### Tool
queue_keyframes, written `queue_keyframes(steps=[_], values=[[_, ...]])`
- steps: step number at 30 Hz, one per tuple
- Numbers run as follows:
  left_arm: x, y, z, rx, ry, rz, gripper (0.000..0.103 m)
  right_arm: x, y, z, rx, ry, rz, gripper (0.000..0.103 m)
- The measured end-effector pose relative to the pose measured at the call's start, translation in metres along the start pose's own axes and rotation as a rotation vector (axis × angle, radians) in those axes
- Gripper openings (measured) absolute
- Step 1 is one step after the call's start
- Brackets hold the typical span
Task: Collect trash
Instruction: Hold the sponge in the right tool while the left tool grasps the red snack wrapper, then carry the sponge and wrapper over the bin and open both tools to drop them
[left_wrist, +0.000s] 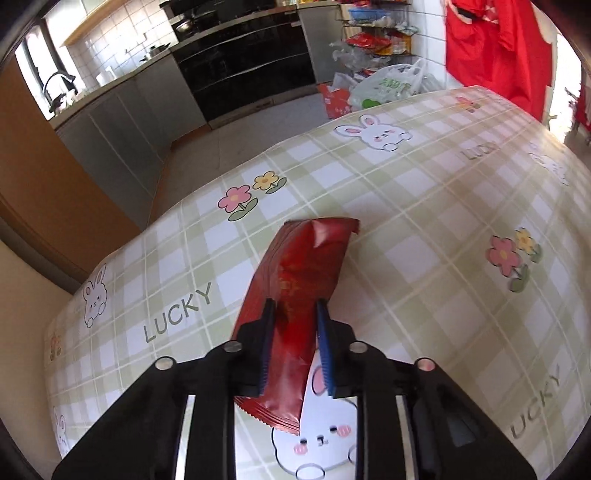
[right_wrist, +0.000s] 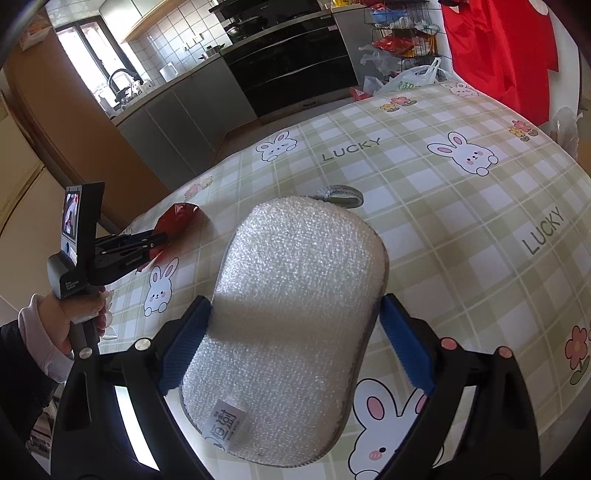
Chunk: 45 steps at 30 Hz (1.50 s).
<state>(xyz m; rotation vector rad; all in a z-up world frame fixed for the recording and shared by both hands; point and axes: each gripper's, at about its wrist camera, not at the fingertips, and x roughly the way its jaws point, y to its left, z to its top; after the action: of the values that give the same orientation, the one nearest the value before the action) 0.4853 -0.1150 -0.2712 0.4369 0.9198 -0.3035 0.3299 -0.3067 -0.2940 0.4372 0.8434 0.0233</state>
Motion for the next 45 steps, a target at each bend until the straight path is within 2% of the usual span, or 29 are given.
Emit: queue_keyframes(steps=[7,10,23,29,35,42,45], values=[[-0.056,0.003,-0.017,-0.009,-0.046,-0.043,0.016,-0.029,0.028,-0.001,-0.038,-0.035,0.032,0.091],[-0.08,0.001,-0.024,-0.009,-0.07,-0.035,0.016,-0.045,0.042,-0.003,-0.062,-0.049,0.046,0.091],[-0.202,0.01,-0.074,-0.124,-0.197,-0.081,0.016,-0.116,0.095,-0.031,-0.174,-0.105,0.086,0.091],[-0.273,0.015,-0.12,-0.26,-0.303,-0.155,0.016,-0.145,0.116,-0.055,-0.239,-0.128,0.093,0.091],[-0.335,0.01,-0.178,-0.373,-0.396,-0.197,0.016,-0.164,0.128,-0.085,-0.281,-0.121,0.105,0.091],[-0.375,-0.007,-0.233,-0.469,-0.442,-0.227,0.016,-0.182,0.141,-0.114,-0.329,-0.133,0.113,0.091],[-0.385,-0.012,-0.252,-0.478,-0.447,-0.223,0.016,-0.186,0.143,-0.129,-0.339,-0.132,0.121,0.091]])
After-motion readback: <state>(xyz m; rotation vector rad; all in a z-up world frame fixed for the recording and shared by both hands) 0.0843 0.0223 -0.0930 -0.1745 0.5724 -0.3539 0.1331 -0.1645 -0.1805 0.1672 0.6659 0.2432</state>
